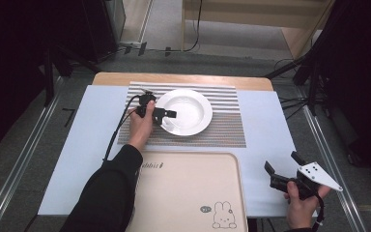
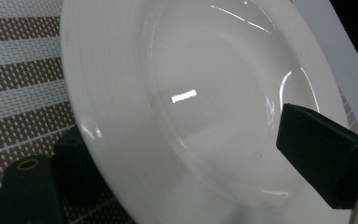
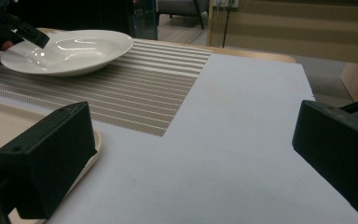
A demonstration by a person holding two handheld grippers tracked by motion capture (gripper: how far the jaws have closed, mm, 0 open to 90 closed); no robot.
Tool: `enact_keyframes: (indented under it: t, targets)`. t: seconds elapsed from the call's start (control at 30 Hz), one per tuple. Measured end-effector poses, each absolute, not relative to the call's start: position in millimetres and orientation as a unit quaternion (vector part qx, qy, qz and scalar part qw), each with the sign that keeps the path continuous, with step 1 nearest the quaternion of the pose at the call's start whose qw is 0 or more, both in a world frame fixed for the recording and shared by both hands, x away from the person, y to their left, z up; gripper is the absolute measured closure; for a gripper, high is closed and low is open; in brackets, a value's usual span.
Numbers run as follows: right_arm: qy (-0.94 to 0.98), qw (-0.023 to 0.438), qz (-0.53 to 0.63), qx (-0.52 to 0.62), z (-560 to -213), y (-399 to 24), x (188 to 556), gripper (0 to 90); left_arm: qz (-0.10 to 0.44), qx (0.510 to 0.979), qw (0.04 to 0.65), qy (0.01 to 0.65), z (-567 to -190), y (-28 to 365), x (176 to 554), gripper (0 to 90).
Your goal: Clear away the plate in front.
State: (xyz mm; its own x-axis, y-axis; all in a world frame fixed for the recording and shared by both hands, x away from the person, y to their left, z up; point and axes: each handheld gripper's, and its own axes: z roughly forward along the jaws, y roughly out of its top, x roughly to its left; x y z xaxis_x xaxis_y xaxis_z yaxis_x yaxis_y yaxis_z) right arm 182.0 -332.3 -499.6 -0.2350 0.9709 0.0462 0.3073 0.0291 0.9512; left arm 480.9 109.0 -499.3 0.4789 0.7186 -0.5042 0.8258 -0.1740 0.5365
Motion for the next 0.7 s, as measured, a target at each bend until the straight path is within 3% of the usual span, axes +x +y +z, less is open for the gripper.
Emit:
enact_keyframes:
  t: [0.17, 0.23, 0.3, 0.43, 0.57, 0.7]
  targets:
    - [0.628, 0.349, 0.474, 0.509, -500.0, -332.1, 182.8, 0.0, -0.059, 0.762, 0.39, 0.513, -498.6, 107.7, 480.1, 15.6]
    - [0.628, 0.349, 0.474, 0.509, -499.9, -332.0, 182.8, 0.0, -0.044, 0.76, 0.376, 0.527, -496.9, 107.9, 480.1, 24.3]
    - [0.628, 0.348, 0.474, 0.509, -499.9, -332.0, 182.9, 0.0, -0.033, 0.758, 0.365, 0.54, -496.3, 110.2, 480.6, 39.7]
    - [0.628, 0.347, 0.474, 0.51, -500.1, -331.6, 183.2, 0.0, -0.017, 0.76, 0.358, 0.542, -496.8, 112.4, 480.3, 53.7]
    - [0.629, 0.347, 0.474, 0.509, -500.3, -331.7, 183.5, 0.0, -0.01, 0.764, 0.354, 0.54, -496.6, 112.1, 480.4, 58.6]
    - [0.629, 0.347, 0.474, 0.509, -500.5, -332.1, 183.6, 0.0, -0.04, 0.76, 0.372, 0.532, -498.9, 112.9, 480.7, 65.5]
